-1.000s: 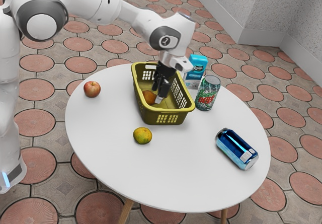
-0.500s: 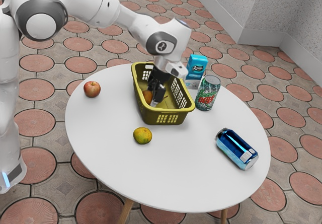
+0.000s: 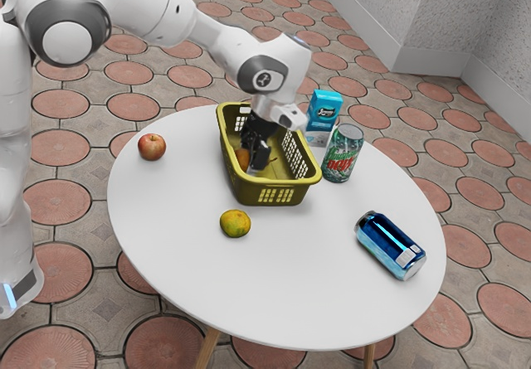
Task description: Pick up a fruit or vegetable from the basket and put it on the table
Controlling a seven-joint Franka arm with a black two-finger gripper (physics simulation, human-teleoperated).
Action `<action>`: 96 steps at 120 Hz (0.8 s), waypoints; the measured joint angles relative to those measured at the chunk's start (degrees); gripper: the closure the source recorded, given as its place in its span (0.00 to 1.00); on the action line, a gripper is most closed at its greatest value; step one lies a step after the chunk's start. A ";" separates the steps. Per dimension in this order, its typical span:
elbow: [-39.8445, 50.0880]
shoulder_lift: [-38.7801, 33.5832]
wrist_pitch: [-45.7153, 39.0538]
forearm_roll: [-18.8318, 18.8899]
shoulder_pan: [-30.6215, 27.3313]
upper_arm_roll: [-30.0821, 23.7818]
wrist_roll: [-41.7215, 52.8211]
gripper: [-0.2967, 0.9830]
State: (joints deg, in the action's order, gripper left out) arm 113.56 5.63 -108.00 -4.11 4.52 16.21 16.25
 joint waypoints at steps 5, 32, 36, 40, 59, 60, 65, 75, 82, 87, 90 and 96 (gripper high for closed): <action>0.17 -0.05 -0.36 0.09 -0.17 0.02 -0.13 0.23; 0.36 -0.75 -1.33 0.21 0.25 -0.04 -0.54 0.40; 0.37 -0.80 -1.36 0.22 0.36 -0.04 -0.58 0.45; 0.37 -0.82 -1.42 0.25 0.40 -0.04 -0.63 0.48; 0.21 -1.42 -1.53 0.45 0.27 -0.09 -0.89 0.54; 0.17 -1.51 -1.52 0.47 0.26 -0.10 -0.90 0.55; -0.08 -2.28 -1.44 0.60 0.29 -0.14 -0.96 0.55; -0.92 -3.69 -0.92 0.93 0.37 -0.18 -1.06 0.55; -1.80 -4.78 -0.21 1.18 0.45 -0.21 -1.10 0.55; -2.24 -5.75 0.40 1.30 0.54 -0.23 -1.13 0.55; -2.51 -6.34 0.77 1.36 0.61 -0.22 -1.14 0.55; -3.17 -7.47 1.64 1.45 0.65 -0.31 -1.18 0.54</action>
State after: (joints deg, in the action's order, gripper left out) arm 110.38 -1.84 -106.36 -2.66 5.17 15.91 15.07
